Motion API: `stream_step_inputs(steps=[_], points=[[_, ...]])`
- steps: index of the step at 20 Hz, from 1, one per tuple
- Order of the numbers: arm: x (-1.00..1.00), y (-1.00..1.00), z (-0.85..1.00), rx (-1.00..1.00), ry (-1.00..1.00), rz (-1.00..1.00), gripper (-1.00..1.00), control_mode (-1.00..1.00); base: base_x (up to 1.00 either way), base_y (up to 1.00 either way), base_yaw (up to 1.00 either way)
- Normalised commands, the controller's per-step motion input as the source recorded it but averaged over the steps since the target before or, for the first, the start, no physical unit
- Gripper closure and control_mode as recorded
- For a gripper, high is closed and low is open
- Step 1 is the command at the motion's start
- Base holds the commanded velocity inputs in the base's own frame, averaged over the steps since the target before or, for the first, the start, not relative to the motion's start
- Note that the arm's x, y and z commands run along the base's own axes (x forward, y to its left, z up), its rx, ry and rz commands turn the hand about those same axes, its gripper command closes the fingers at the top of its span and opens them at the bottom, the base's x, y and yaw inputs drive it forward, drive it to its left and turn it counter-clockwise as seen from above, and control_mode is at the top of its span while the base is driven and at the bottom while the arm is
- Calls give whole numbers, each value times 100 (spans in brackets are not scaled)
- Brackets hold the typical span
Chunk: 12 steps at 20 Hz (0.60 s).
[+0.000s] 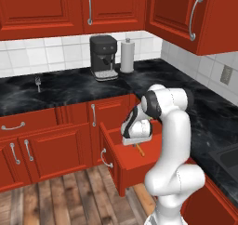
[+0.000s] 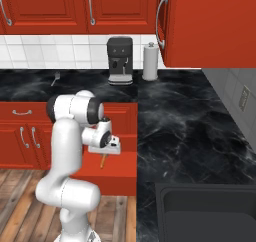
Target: Organize the utensils by type. Pick up the wooden spoons from the counter and place them in the open cabinet. Then pick up the metallic utensils from the counter and place them in the open drawer.
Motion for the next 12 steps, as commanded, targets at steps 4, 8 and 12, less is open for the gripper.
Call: stream_step_inputs(steps=[4,8,12], points=[[30,0,-33,4,1,0,100,-100,0,0,0],[12,0,-46,0,7,0,100,-100,0,0,0],[18,1,-40,0,9,-2,100,-100,0,0,0]])
